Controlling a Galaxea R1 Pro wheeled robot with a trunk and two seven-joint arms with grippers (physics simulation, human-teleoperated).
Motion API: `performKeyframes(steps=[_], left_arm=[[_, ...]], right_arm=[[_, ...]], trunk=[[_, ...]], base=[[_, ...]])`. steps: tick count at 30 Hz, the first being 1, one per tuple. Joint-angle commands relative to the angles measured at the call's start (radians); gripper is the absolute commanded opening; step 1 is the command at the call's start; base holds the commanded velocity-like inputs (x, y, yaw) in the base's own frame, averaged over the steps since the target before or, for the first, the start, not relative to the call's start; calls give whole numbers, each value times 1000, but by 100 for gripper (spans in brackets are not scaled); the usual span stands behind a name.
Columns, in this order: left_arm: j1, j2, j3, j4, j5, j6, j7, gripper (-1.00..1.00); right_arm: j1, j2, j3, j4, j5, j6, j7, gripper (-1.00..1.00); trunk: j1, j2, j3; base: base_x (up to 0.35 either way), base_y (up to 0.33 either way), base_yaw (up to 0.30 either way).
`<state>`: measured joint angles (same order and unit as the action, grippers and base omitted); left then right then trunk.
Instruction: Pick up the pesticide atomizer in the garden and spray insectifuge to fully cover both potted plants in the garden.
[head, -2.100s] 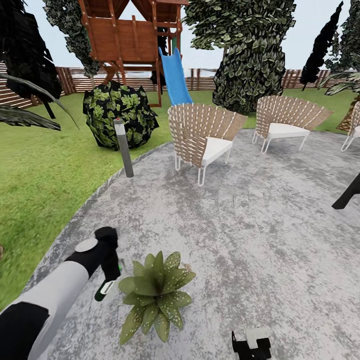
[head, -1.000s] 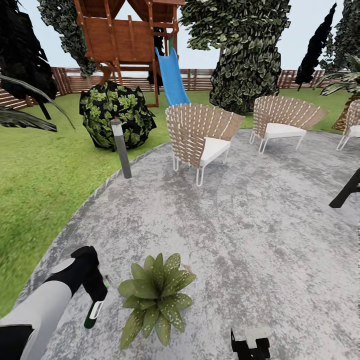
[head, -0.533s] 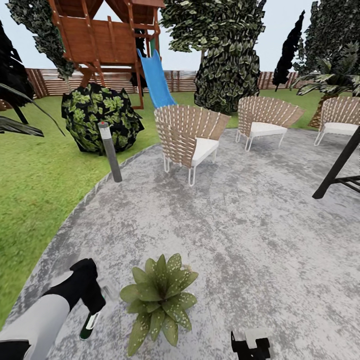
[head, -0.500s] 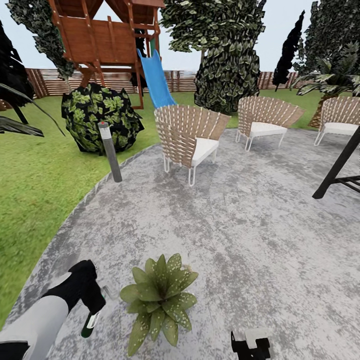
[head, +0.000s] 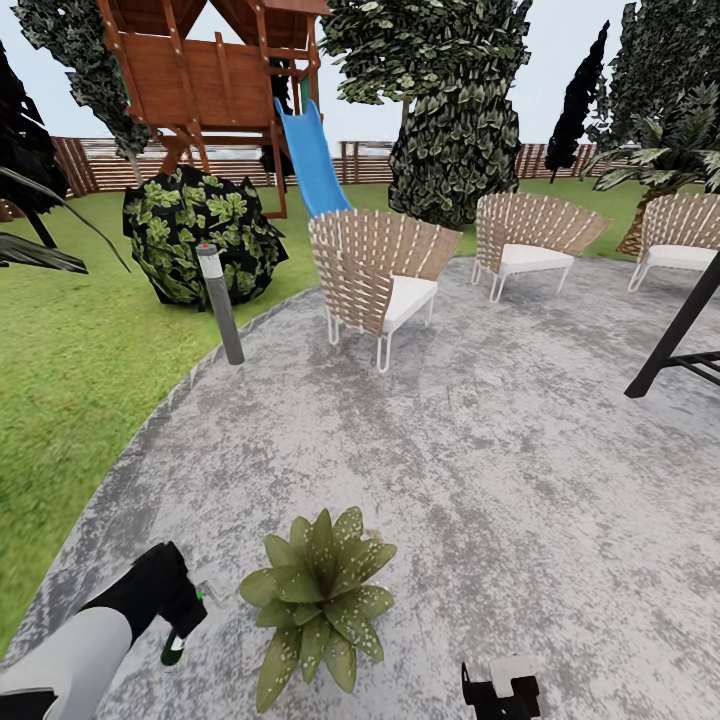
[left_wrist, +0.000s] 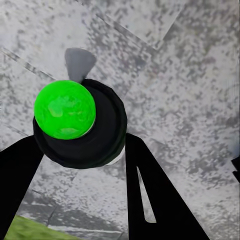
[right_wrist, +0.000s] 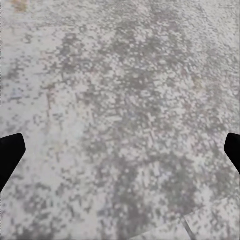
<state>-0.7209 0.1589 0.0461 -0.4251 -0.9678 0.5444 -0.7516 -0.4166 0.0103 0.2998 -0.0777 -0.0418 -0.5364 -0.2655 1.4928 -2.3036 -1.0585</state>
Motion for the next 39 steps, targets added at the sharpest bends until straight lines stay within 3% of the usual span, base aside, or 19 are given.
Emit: performKeyframes(steps=[1,4,6,7,10,16,21,25,28,39], left_arm=[[0,-5,5,0,-5,5,-2,-100],[0,-13,8,-7,-3,3,3,-100],[0,-9,60,-2,80,-37,19,-100],[4,-5,72,1,102,-62,36,-100],[35,-4,84,4,129,-91,114,-100],[43,-14,83,2,126,-101,147,-100],[69,-5,85,0,123,-102,155,-100],[75,-24,84,-15,128,-103,223,-100],[81,-50,81,-13,125,-105,227,-100],[84,-54,79,-15,123,-104,228,-100]], right_arm=[[-1,0,9,1,-4,-2,-6,100],[-1,0,9,1,-5,-2,-6,100],[-1,0,9,1,-4,-2,-6,100],[-1,-1,9,1,-4,-2,-6,100],[-1,0,9,1,-4,-2,-6,100],[-1,-2,9,2,-4,-2,-6,100],[-1,-4,8,2,-4,-2,-8,100],[-1,-4,9,3,-4,-2,-7,100],[-1,-5,8,3,-4,-2,-8,100],[-1,-7,7,3,-4,-2,-8,100]], trunk=[[0,0,-1],[0,0,-1],[0,0,-1],[0,0,-1],[0,0,-1],[0,0,-1],[0,0,-1],[0,0,-1],[0,0,-1],[0,0,-1]], base=[[0,0,0],[0,0,0],[0,0,0],[0,0,0],[0,0,0],[0,0,0],[0,0,0],[0,0,0],[0,0,0],[-23,1,0]])
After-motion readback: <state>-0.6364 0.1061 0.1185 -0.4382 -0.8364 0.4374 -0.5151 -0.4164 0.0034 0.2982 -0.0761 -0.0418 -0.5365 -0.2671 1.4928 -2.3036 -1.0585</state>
